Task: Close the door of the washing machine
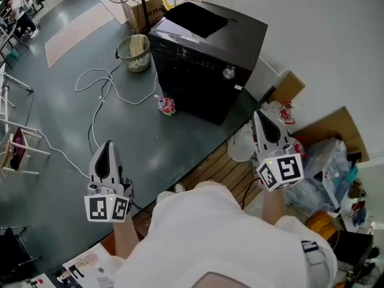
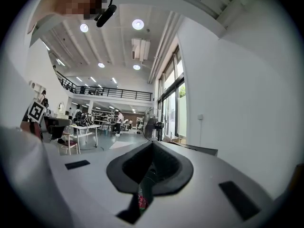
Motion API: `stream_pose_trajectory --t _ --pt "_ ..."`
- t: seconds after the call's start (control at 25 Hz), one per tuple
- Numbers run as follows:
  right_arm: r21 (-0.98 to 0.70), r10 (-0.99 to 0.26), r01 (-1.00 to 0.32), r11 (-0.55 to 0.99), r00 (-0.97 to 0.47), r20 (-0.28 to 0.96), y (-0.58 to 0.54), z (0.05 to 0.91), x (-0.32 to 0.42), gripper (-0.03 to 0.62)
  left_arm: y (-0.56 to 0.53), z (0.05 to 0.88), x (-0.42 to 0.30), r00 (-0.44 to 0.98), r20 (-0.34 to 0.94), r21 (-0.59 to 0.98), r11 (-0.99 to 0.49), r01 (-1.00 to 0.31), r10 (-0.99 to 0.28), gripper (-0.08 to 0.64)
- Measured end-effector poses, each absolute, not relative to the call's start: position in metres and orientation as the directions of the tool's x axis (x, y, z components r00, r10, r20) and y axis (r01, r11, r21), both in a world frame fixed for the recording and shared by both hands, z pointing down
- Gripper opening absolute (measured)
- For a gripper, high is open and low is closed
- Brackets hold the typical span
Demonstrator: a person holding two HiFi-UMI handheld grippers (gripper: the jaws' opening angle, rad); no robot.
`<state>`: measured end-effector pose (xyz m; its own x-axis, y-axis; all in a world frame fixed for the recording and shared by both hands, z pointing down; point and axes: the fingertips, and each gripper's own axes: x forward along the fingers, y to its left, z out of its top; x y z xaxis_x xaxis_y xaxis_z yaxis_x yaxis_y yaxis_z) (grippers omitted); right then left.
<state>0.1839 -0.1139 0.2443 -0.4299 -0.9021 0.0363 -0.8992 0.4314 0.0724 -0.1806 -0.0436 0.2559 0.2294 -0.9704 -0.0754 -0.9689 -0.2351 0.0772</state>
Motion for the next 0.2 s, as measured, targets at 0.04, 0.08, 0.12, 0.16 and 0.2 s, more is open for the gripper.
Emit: stream_pose_trajectory --t 0.04,0.08,0.12,0.16,0.2 --pt "0.072 -0.903 -0.9 0.43 -0.429 0.037 -0.1128 0.2451 0.1822 -0.003 -0.0428 0.2565 -0.1827 0.229 -0.077 0.079 -0.234 -0.969 -0.97 0.003" --pt "0.072 -0.903 -0.9 0.429 -0.428 0.038 -0.1122 0.2454 0.1803 -0.003 -0.0424 0.2567 -0.185 0.227 -0.079 0.081 -0.234 -0.969 -0.971 0.003" --pt "0.073 -0.903 -0.9 0.429 -0.428 0.037 -0.1117 0.2453 0.1783 -0.003 -0.0422 0.2568 -0.1873 0.227 -0.081 0.082 -0.233 -0.969 -0.971 0.003" --pt "0.075 -0.903 -0.9 0.429 -0.428 0.036 -0.1113 0.2448 0.1762 -0.003 -0.0422 0.2569 -0.1894 0.226 -0.083 0.084 -0.233 -0.969 -0.971 0.003" --pt "0.077 -0.903 -0.9 0.429 -0.428 0.035 -0.111 0.2443 0.1742 -0.003 -0.0422 0.257 -0.1915 0.226 -0.084 0.085 -0.233 -0.969 -0.971 0.003"
